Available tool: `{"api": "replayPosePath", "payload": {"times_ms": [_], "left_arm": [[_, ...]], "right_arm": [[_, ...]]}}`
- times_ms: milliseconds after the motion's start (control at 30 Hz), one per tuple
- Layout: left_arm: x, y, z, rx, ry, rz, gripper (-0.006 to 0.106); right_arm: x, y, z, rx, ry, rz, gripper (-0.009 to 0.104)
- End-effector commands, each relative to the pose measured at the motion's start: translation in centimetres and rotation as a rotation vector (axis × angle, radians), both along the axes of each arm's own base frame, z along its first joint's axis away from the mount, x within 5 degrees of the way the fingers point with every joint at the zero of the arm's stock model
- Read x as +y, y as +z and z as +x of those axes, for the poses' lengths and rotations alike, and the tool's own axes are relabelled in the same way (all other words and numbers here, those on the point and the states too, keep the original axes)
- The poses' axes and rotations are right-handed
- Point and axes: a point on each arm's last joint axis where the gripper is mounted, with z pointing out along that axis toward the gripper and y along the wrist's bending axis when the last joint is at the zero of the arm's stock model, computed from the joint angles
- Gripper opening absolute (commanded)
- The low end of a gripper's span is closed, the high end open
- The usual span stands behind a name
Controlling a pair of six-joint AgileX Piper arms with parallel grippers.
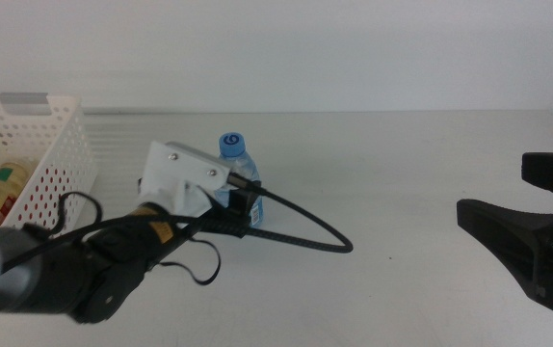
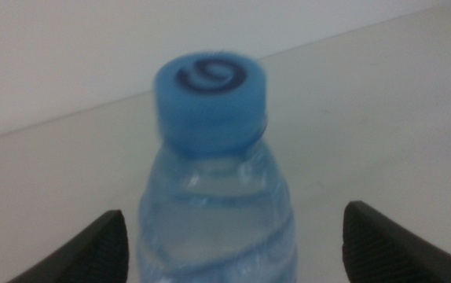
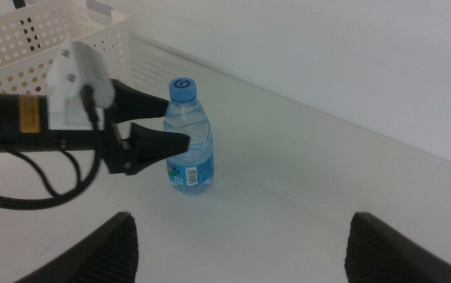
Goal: Use arms to grab the bottles and put them into the dustbin to the left of the table.
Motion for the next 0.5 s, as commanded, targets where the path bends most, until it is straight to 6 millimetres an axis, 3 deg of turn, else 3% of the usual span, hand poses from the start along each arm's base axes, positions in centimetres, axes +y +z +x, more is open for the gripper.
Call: {"api": "replayPosePath", "payload": {"times_ms": [0,467], "left_arm": [[-0.6,2.4,1.1,-0.123,-0.011,-0.079,0.089],[-1.7,-0.1,4.9,-0.092,0.021,-0.086,0.088]], "right_arm": [[0.0,1.7,0.1,-0.097,-0.003,0.046,0.07],[0.0,1.7,0.1,-0.097,-0.003,0.046,0.07]]}}
